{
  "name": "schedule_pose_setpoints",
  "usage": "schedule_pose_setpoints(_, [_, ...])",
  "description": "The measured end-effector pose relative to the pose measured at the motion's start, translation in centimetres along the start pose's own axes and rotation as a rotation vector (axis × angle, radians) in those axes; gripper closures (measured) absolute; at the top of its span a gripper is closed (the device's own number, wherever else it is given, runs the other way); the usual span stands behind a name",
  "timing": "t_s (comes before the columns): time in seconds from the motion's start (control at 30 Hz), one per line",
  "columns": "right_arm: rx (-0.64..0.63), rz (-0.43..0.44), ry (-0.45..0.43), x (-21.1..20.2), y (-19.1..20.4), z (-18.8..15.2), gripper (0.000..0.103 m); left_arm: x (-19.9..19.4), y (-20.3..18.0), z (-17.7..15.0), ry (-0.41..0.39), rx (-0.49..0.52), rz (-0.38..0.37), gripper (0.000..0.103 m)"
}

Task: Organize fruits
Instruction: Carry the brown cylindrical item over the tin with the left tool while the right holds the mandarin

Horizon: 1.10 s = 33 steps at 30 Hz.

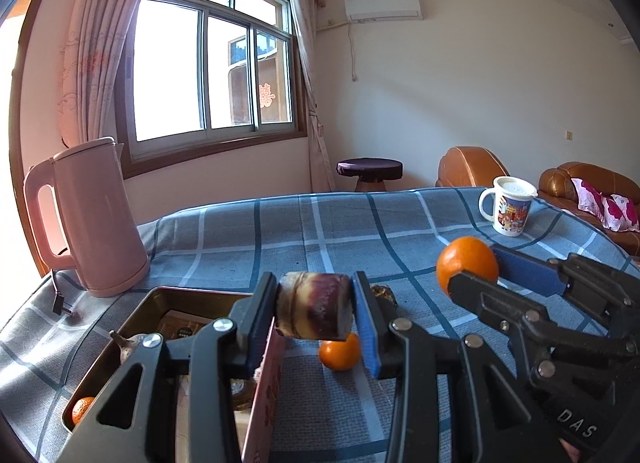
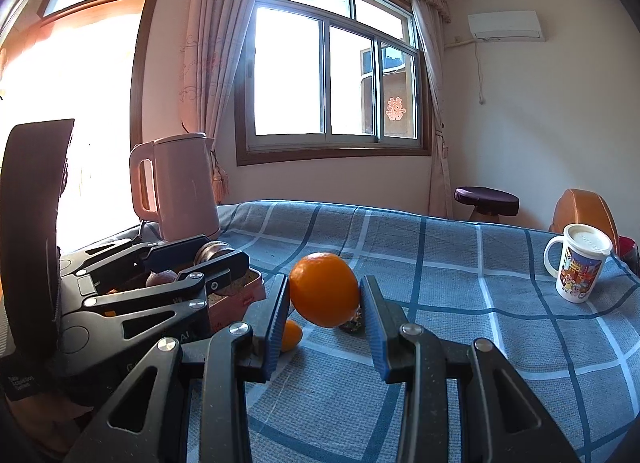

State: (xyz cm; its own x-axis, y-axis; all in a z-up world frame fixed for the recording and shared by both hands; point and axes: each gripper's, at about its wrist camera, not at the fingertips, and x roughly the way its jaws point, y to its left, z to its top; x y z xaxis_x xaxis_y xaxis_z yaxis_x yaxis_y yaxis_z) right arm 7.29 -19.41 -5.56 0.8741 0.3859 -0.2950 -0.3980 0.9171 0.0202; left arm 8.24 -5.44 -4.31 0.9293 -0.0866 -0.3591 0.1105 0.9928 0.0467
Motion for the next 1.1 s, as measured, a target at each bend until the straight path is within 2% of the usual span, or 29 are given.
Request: schedule_pose_setpoints(1.1, [-0.095,0.137,0.037,2.6,6.9,1.6,0.065,-1.1,7.1,-0.8,0.059,-0.101,0.118,0.063])
